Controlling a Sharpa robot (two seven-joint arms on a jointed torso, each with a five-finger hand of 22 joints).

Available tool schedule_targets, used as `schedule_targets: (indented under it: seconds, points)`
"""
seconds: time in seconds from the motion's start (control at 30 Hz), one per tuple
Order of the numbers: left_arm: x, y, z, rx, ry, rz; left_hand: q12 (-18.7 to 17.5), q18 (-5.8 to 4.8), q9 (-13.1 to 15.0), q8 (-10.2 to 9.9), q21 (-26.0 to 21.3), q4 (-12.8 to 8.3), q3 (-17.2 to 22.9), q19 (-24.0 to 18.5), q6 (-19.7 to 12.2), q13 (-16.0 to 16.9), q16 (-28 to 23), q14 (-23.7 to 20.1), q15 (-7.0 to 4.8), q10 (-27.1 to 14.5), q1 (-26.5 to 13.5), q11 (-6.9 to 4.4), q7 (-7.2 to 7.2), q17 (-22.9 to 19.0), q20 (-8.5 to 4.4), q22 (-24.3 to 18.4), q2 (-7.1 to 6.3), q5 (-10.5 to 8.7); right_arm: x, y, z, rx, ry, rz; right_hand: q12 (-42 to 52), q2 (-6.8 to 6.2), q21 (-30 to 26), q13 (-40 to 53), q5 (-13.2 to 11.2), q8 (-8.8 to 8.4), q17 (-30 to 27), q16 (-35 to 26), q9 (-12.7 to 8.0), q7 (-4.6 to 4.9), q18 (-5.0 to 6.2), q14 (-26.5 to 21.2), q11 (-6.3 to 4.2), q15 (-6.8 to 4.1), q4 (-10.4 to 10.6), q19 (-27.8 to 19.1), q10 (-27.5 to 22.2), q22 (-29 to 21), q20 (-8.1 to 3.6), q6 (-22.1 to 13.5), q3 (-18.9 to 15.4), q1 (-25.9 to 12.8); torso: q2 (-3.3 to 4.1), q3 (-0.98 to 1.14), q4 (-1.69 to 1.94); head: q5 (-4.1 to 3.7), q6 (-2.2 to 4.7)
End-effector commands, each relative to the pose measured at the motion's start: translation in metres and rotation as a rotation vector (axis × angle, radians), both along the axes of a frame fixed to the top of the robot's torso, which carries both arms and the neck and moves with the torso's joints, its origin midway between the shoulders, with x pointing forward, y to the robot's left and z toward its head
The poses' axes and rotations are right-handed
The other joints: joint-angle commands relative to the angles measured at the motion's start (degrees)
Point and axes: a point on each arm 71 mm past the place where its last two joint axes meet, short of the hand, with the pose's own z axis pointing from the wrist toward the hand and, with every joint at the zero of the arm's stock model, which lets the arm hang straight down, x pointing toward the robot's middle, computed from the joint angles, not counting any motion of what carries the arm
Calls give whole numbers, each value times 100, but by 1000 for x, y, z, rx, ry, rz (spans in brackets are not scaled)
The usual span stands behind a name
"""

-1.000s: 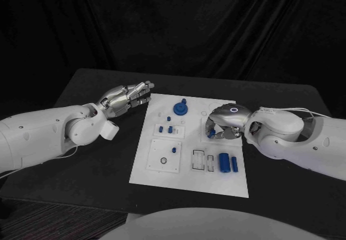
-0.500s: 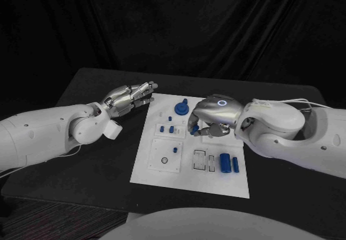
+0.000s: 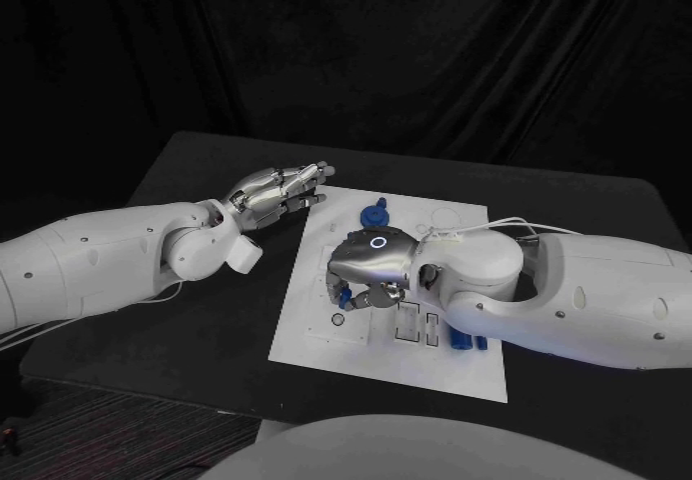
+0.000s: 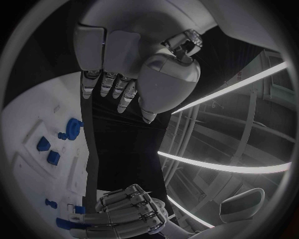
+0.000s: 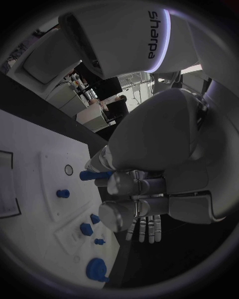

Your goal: Assemble the parts on the task board

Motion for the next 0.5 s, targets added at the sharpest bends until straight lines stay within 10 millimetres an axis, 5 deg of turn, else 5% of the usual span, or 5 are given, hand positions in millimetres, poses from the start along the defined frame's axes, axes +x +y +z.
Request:
schedule_targets:
  seconds: [0.03,0.4,0.5]
  points:
    - [0,-3,1,-23,-8,-7,26,61,1,19,18,-12,36,4,18,4,-21,-3,31,0,53,36,14,-8,31,-3,-18,32,-2,7,-10,-25,19,28,-33,-21,105,13,42,-26,127,107,-11,21,-44,80,-355,2,-36,43,390,743,-10,15,51,35,6,7,4,119,-1]
    - [-2,-5,2,-27,-14,-5,27,61,0,19,16,-11,38,2,15,5,-21,-3,31,2,54,38,15,-8,31,-9,-18,32,-2,16,-27,-19,49,33,-84,-54,266,4,42,-79,329,284,-44,25,-65,161,-350,3,-37,105,402,776,-13,4,63,14,-34,-6,108,71,-1]
    - [-2,-5,2,-28,-14,-5,28,60,1,20,16,-10,41,2,18,5,-21,-3,31,3,53,41,17,-8,32,-8,-18,33,-3,16,-30,-12,54,35,-92,-58,284,2,46,-82,333,290,-47,25,-67,163,-350,3,-42,111,400,780,-13,8,67,20,-27,-3,93,85,-1]
